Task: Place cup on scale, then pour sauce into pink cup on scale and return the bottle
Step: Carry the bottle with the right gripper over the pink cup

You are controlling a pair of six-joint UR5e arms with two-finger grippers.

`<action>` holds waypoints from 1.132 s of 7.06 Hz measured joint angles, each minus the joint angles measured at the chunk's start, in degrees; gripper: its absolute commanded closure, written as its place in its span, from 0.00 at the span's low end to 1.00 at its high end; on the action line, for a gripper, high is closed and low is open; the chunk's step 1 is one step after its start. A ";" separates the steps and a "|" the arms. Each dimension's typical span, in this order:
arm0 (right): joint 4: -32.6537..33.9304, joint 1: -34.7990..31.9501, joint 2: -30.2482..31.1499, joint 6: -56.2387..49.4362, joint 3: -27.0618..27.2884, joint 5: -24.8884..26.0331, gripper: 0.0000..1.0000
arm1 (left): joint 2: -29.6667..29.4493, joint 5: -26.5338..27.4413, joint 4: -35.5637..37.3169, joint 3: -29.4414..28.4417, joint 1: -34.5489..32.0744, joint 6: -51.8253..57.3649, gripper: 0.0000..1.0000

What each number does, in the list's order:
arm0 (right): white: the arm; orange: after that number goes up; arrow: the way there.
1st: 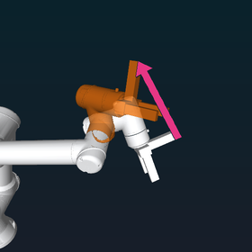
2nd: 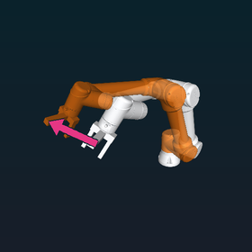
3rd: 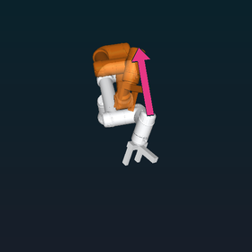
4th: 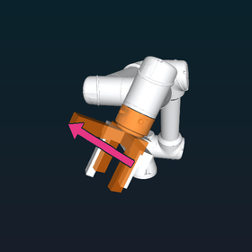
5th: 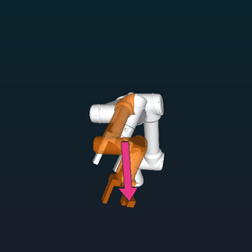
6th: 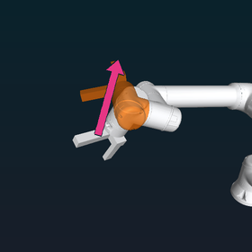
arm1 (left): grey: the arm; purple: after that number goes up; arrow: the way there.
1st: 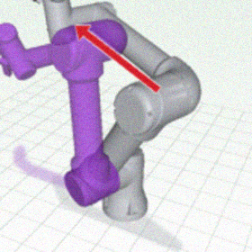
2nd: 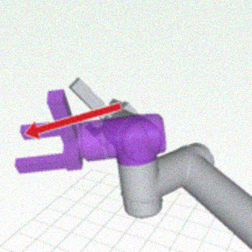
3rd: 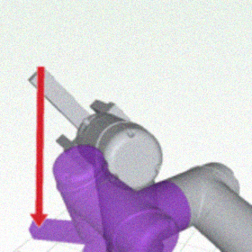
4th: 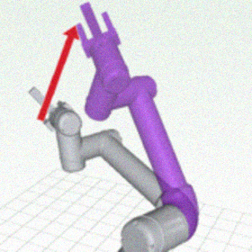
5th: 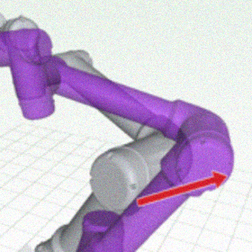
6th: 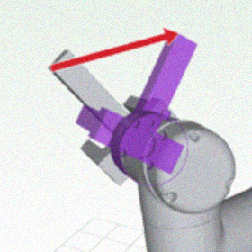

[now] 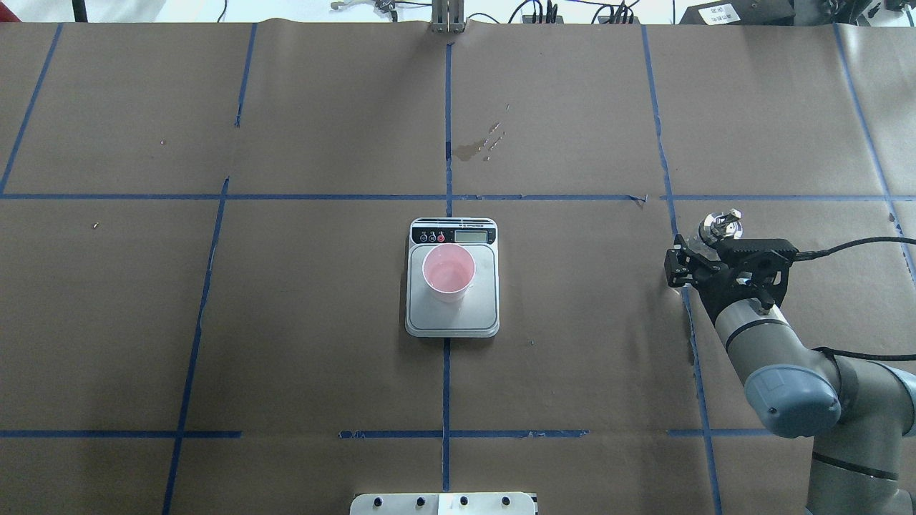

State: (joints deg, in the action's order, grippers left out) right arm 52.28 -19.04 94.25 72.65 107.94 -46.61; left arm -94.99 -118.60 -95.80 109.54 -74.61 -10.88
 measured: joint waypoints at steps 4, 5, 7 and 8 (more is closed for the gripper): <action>0.53 -5.39 -1.89 -17.90 6.07 -5.88 1.00 | 2.13 -0.13 -1.34 0.61 0.03 -2.82 0.00; 0.56 -6.09 -4.68 -22.19 6.64 -7.57 1.00 | 5.37 -0.16 -4.76 0.13 -0.02 -0.04 0.00; 0.62 -6.05 -9.29 -29.91 6.26 -8.67 1.00 | 9.92 -0.41 -12.53 -3.49 -2.45 4.03 0.00; 0.76 -5.90 -11.99 -37.24 5.15 -8.74 1.00 | 10.53 -0.69 -14.07 -5.12 -3.98 5.59 0.00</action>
State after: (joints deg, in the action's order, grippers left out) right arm 53.04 -24.94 82.26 35.41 113.09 -55.35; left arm -84.46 -119.29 -109.87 104.42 -78.59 -5.29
